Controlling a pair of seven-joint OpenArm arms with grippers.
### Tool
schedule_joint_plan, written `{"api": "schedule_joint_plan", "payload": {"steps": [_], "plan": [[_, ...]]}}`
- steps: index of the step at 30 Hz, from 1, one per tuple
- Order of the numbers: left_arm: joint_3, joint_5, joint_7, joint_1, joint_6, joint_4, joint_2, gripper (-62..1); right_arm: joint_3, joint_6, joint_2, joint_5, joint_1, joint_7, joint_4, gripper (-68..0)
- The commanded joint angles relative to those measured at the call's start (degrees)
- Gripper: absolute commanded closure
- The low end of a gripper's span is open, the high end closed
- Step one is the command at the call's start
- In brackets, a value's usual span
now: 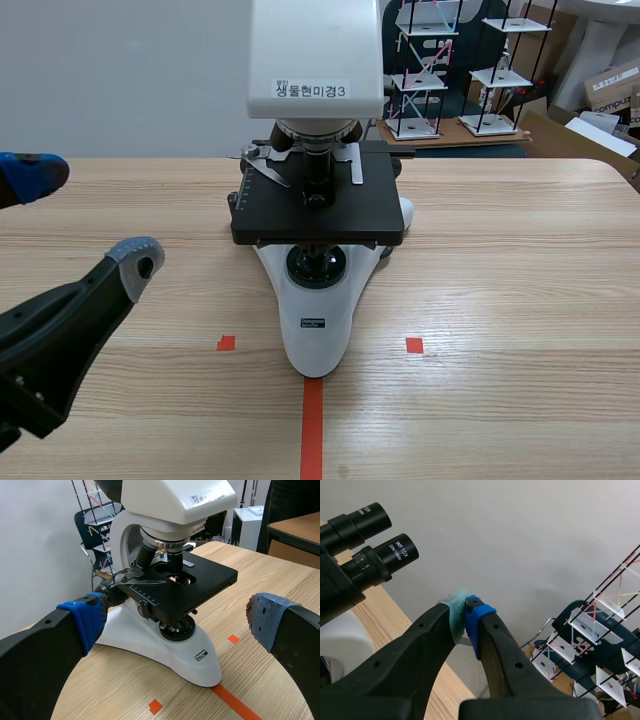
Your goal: Return to the home posture
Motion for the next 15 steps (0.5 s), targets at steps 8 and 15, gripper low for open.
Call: {"api": "schedule_joint_plan", "payload": {"steps": [8,15], "plan": [[-0.26,-0.39,-0.63,-0.17,-0.02,0.61,0.15,-58.1,0.22,0.68,0.48,0.61,1.25,0.94,0.44,-1.5],[-0.26,-0.39,-0.63,-0.17,-0.02,0.61,0.15,-58.1,0.22,0.90,0.46,0.63,0.61,1.33,0.44,-1.5]]}}
